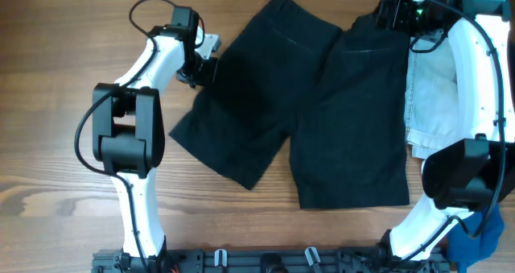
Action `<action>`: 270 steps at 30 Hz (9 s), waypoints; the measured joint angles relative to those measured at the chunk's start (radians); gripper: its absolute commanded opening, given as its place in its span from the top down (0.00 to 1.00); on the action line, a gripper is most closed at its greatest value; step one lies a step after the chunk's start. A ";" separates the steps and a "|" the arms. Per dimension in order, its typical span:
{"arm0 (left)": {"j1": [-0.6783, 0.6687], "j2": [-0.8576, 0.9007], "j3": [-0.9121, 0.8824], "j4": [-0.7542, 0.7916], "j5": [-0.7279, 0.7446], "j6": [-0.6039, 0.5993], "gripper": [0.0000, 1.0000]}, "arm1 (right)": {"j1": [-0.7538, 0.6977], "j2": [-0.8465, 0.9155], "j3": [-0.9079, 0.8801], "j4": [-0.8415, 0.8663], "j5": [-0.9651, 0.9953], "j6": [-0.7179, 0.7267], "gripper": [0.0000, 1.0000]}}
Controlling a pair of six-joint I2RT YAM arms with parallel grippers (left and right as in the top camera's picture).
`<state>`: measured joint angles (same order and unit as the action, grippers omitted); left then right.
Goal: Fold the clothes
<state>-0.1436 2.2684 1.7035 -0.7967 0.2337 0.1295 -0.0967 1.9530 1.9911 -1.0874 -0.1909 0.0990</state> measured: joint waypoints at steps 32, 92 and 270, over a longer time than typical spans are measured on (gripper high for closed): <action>0.114 -0.148 -0.018 -0.476 -0.211 -0.291 0.39 | 0.098 0.035 0.000 -0.057 -0.004 -0.030 0.00; -0.082 -0.508 -0.327 -0.092 -0.319 -0.580 0.34 | -0.003 0.365 -0.006 0.313 0.171 0.189 0.93; -0.254 -0.710 -0.689 0.793 -0.790 -0.583 0.96 | 0.010 -0.256 -0.896 1.128 0.001 0.300 0.96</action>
<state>-0.3981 1.5589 1.0145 -0.0036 -0.5564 -0.4530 -0.0864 1.6966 1.0954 0.0402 -0.1902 0.3988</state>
